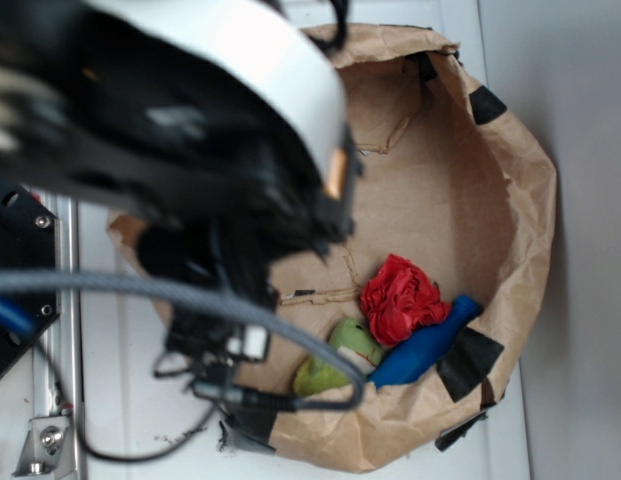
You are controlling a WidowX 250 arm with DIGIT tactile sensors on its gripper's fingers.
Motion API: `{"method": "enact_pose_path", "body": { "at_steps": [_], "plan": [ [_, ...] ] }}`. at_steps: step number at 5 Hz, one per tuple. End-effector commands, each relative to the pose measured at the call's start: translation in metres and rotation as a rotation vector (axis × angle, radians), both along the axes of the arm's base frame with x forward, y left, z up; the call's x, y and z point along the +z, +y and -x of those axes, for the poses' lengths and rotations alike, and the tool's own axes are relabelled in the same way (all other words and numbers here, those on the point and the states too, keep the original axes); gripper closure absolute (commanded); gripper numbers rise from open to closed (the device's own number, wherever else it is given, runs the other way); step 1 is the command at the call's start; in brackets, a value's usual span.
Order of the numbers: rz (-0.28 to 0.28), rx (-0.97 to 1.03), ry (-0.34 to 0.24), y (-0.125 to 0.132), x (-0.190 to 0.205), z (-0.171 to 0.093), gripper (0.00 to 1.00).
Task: Grab the red paper.
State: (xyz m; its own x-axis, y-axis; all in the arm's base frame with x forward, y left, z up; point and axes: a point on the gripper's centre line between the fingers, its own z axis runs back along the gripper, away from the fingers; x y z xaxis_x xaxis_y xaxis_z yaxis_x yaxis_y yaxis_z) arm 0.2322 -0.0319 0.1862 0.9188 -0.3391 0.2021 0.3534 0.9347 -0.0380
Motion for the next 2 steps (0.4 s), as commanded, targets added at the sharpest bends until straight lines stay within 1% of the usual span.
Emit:
{"method": "enact_pose_path", "body": {
  "at_steps": [1,2],
  "plan": [
    [0.04,-0.091,0.022,0.001,-0.04,0.006,0.0],
    [0.062,-0.052,0.047,0.037,-0.051,-0.018,0.0]
  ]
}}
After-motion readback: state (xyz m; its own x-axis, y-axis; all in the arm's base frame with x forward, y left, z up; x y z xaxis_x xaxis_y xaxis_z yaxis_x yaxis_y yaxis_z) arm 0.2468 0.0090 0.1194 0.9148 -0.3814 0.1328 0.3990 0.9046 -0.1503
